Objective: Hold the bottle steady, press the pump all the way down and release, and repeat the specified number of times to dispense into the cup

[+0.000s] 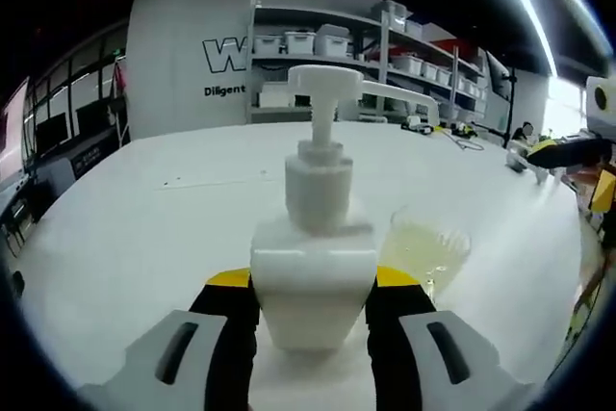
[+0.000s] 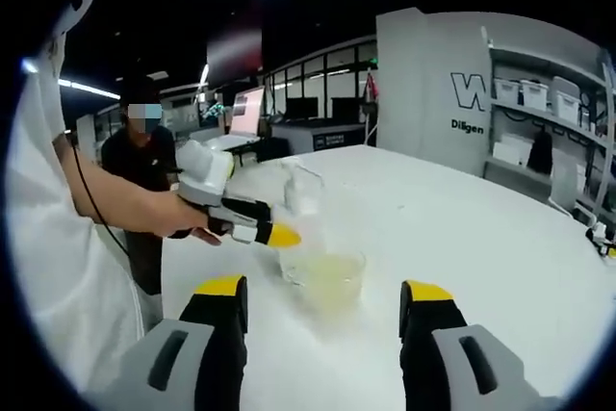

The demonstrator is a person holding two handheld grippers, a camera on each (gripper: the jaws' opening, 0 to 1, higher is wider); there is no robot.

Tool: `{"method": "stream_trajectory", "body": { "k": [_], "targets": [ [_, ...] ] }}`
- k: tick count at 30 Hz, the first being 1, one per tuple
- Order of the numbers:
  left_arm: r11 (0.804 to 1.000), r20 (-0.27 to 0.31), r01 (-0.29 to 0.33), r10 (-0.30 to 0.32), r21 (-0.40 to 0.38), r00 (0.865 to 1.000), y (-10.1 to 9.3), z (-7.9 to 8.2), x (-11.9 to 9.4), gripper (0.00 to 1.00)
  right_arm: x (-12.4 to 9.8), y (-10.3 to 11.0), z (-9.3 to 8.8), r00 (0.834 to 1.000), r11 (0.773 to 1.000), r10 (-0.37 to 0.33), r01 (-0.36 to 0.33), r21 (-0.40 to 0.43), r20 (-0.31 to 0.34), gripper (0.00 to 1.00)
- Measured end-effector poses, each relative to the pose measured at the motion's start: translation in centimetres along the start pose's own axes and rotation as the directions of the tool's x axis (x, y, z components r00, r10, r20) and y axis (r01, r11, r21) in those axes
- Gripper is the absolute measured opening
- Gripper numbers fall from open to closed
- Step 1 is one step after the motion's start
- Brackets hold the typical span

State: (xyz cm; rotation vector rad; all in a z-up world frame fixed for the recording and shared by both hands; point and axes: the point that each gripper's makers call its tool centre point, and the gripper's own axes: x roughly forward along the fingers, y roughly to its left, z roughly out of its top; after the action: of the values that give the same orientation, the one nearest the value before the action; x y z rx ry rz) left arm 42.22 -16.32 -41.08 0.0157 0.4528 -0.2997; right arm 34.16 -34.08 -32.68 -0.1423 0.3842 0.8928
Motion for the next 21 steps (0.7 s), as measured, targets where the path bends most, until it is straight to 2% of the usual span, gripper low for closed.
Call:
{"method": "stream_trajectory", "body": {
  "k": [4, 6, 7, 8, 9, 11, 13, 14, 20, 21],
  "targets": [
    [1.0, -0.003, 0.007, -0.007, 0.01, 1.0, -0.4, 0.0, 0.2, 0.42, -0.2, -0.4, -0.1, 1.0, 1.0, -0.019, 0.019, -0.008, 0.003, 0.62],
    [1.0, -0.004, 0.012, -0.012, 0.007, 1.0, -0.6, 0.0, 0.2, 0.42, -0.3, -0.2, -0.2, 1.0, 1.0, -0.001, 0.001, 0.013, -0.006, 0.59],
    [1.0, -0.004, 0.012, -0.012, 0.011, 1.0, -0.6, 0.0, 0.2, 0.42, -0.4, -0.3, -0.2, 1.0, 1.0, -0.016, 0.016, -0.008, -0.002, 0.6],
    [1.0, -0.005, 0.014, -0.014, 0.011, 1.0, -0.7, -0.1, 0.3, 0.42, -0.4, -0.2, -0.1, 1.0, 1.0, -0.01, 0.01, -0.004, 0.0, 0.6],
    [1.0, -0.006, 0.014, -0.014, 0.01, 1.0, -0.7, 0.0, 0.3, 0.42, -0.4, -0.1, 0.2, 1.0, 0.999, -0.001, 0.0, 0.033, 0.021, 0.61],
    [1.0, -0.007, 0.018, -0.018, 0.014, 1.0, -0.8, 0.0, 0.3, 0.42, -0.6, -0.4, -0.2, 1.0, 1.0, -0.014, 0.014, -0.024, -0.008, 0.58],
    [1.0, -0.009, 0.023, -0.023, 0.016, 1.0, -1.0, 0.0, 0.4, 0.42, -0.5, -0.2, -0.1, 1.0, 1.0, -0.008, 0.008, 0.003, 0.0, 0.59],
    [1.0, -0.01, 0.024, -0.023, 0.016, 1.0, -1.0, 0.0, 0.4, 0.42, -0.6, -0.2, -0.1, 1.0, 1.0, -0.004, 0.004, 0.0, -0.002, 0.56],
    [0.999, -0.013, 0.034, -0.034, 0.019, 0.999, -1.5, 0.0, 0.6, 0.42, -0.6, -0.4, 0.0, 1.0, 1.0, 0.002, -0.002, 0.01, -0.008, 0.57],
    [0.999, -0.013, 0.037, -0.036, 0.022, 0.999, -1.6, 0.0, 0.6, 0.42, -0.6, -0.7, 0.2, 1.0, 1.0, -0.016, 0.016, -0.009, 0.006, 0.57]
  ]
}}
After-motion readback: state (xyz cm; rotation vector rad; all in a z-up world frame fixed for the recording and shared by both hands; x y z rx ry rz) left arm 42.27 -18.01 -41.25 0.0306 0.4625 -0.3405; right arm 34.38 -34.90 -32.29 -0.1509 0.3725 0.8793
